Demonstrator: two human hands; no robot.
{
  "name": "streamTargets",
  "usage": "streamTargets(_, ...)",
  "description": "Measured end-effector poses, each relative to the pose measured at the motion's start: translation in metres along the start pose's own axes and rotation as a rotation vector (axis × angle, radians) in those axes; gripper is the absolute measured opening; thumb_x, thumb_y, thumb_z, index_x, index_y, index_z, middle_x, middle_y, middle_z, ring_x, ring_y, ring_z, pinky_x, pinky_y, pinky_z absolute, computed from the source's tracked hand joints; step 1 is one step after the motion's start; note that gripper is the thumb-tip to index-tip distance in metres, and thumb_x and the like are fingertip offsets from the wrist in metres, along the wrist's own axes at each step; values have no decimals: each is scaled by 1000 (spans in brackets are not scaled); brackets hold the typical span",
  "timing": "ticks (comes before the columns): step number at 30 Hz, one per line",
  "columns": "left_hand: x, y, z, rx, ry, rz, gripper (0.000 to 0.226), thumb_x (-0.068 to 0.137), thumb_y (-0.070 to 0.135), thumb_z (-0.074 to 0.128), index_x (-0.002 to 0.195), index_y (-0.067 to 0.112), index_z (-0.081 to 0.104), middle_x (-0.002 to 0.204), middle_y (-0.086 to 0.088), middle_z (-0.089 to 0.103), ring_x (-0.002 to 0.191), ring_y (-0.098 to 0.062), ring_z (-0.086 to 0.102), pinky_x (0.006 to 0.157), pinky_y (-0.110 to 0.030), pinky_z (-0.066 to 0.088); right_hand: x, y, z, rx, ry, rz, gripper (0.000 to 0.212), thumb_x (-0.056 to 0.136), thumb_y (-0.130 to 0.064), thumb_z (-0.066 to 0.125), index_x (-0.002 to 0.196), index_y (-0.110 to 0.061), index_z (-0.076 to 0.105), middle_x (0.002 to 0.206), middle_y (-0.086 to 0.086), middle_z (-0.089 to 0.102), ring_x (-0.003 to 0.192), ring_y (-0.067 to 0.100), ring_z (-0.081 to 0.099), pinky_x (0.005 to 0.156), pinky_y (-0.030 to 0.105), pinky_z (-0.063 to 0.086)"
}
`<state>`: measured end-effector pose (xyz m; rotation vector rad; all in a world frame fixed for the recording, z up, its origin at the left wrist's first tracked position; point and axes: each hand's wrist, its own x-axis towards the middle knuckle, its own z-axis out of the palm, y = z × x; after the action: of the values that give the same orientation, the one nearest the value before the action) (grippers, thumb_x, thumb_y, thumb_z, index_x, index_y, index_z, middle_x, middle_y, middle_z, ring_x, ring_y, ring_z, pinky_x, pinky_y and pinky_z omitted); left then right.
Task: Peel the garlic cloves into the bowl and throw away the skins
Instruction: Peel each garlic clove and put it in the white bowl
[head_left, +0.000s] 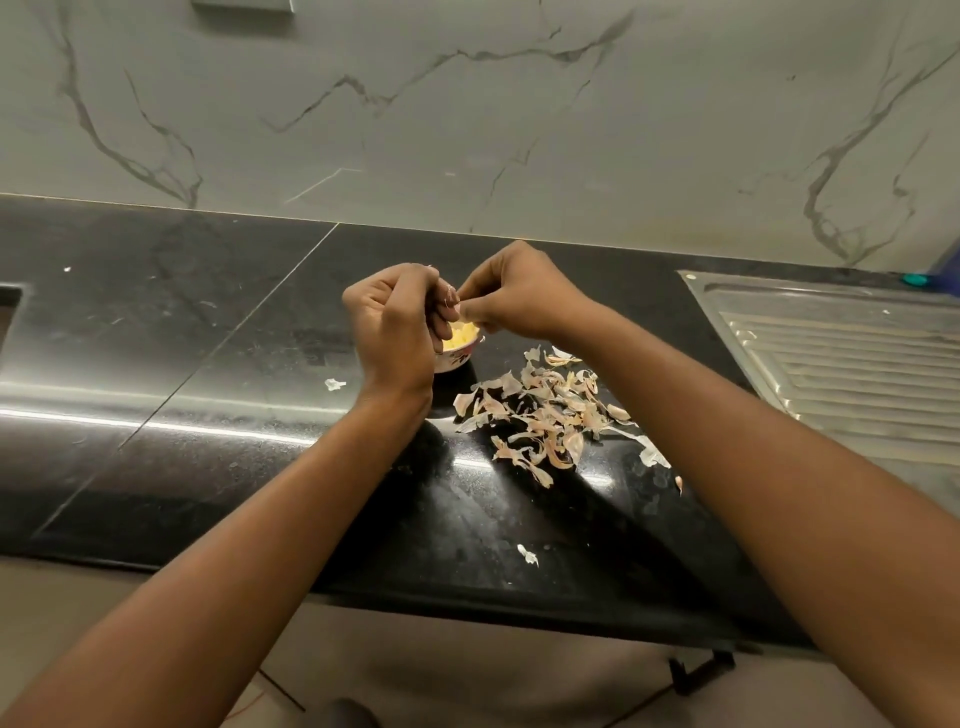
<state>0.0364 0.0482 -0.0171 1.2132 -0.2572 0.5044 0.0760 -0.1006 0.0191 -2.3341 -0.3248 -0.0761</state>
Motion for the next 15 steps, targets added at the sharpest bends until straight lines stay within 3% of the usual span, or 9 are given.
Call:
streamTargets(8, -1, 0, 1, 17, 2, -24, 29, 86, 5, 53, 62, -10, 63, 57, -18, 58, 46, -24, 46, 45, -27, 36, -25, 6, -37, 24, -8, 4, 8, 92, -19, 84, 97, -13, 84, 87, 5, 80, 76, 15, 71, 75, 29, 64)
streamTargets(12, -9, 1, 5, 76, -137, -21, 30, 90, 0, 55, 63, -7, 65, 54, -12, 60, 44, -24, 46, 45, -31, 35, -66, 20, -77, -41, -140, 23, 11, 89, -20, 86, 96, -12, 83, 80, -5, 79, 70, 4, 68, 63, 16, 56)
streamTargets(15, -13, 2, 7, 132, -265, -9, 31, 94, -1, 58, 65, 0, 69, 58, -14, 63, 46, -28, 49, 46, -33, 36, -95, 35, -91, -125, -246, 68, 16, 86, -29, 89, 98, -19, 84, 83, -4, 80, 74, 7, 73, 67, 18, 55)
